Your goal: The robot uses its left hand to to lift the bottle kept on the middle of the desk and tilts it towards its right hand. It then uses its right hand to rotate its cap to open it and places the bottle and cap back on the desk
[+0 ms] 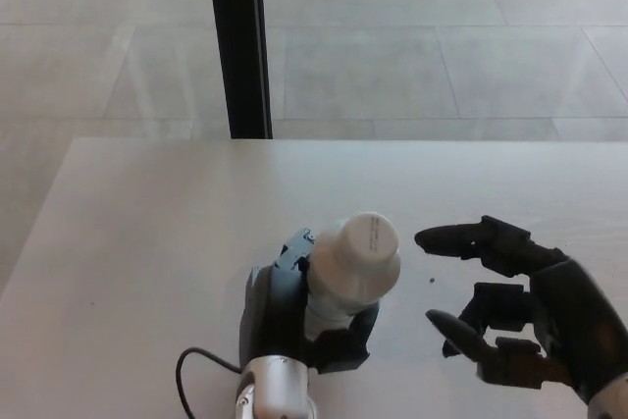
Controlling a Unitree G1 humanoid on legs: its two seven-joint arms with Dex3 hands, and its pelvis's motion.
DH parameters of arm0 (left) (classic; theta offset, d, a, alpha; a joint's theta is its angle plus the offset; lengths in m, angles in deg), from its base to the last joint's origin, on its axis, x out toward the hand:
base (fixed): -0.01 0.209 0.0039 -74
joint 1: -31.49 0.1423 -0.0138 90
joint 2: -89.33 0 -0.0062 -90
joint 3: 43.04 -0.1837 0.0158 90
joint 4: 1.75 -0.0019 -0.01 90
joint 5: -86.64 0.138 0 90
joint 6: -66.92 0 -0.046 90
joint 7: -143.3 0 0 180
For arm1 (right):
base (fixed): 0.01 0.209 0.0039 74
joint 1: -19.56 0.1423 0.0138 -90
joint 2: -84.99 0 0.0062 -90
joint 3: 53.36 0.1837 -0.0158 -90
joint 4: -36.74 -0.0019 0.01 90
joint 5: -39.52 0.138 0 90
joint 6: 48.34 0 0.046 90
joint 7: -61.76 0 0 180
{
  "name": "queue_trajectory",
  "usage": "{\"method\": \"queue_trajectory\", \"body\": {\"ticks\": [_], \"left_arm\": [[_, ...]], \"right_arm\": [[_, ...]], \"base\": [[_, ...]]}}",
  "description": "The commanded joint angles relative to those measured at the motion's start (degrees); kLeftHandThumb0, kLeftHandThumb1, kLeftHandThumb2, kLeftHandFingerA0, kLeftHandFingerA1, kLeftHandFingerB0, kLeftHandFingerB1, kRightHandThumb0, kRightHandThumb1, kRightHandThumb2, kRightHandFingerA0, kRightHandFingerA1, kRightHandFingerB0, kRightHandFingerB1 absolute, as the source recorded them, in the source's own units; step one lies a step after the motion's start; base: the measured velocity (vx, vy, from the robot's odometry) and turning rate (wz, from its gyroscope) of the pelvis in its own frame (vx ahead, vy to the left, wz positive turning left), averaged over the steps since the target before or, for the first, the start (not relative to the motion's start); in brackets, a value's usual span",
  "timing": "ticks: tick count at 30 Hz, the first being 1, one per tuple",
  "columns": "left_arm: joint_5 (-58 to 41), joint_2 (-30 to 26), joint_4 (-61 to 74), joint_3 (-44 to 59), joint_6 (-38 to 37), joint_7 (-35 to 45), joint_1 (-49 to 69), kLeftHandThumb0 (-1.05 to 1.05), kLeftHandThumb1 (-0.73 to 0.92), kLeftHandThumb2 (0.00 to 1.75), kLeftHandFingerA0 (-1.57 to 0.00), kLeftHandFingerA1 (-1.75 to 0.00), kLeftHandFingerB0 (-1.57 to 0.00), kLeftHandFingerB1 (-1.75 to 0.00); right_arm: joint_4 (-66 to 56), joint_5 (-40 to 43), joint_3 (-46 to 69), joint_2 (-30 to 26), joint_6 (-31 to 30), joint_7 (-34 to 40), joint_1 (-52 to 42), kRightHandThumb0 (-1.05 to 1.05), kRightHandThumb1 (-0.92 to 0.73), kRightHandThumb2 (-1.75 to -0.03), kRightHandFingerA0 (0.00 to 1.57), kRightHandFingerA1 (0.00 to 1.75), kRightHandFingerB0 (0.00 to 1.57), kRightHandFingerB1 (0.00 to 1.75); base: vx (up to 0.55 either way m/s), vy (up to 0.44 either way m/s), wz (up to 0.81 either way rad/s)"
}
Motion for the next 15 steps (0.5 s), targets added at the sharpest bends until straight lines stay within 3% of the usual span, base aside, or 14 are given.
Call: {"method": "queue_trajectory", "body": {"ticks": [1,2,8,9,15], "left_arm": [[3.07,-1.48,1.33,1.13,8.24,3.35,-3.85,-0.01,0.69,1.34,-1.01,-1.75,-0.82,-1.52],[2.84,-2.44,1.67,2.17,10.91,4.45,-4.8,0.01,0.62,1.34,-0.96,-1.75,-0.7,-1.73],[3.68,-2.8,2.81,2.08,13.05,5.09,-4.2,0.01,0.65,1.22,-0.97,-1.75,-0.66,-1.67],[3.49,-2.9,2.96,1.95,11.88,5.22,-3.54,0.01,0.62,1.28,-0.98,-1.75,-0.69,-1.71],[4.45,-2.16,2.8,1.27,11.23,4.39,-2.39,0.0,0.63,1.26,-1.01,-1.75,-0.69,-1.75]], "right_arm": [[-1.55,-6.18,-1.24,-1.96,3.34,-0.42,0.04,-0.68,-0.57,-0.58,0.93,1.15,0.4,0.63],[-2.36,-6.12,-1.26,-1.68,2.81,-0.36,-0.03,-0.66,-0.57,-0.58,0.91,1.16,0.4,0.63],[-2.49,-7.32,-1.18,-1.11,1.57,-0.08,0.28,-0.71,-0.57,-0.58,0.9,1.12,0.35,0.61],[-2.58,-7.66,-1.3,-0.86,0.43,0.0,0.57,-0.73,-0.57,-0.58,0.91,1.13,0.32,0.61],[-0.97,-9.93,-1.12,1.07,-1.83,1.14,2.79,-0.76,-0.56,-0.58,0.96,1.28,0.21,0.61]], "base": [[0.0,0.0,0.0],[0.0,0.0,0.0],[0.0,0.0,0.0],[0.0,0.0,0.0],[0.0,0.0,0.0]]}}
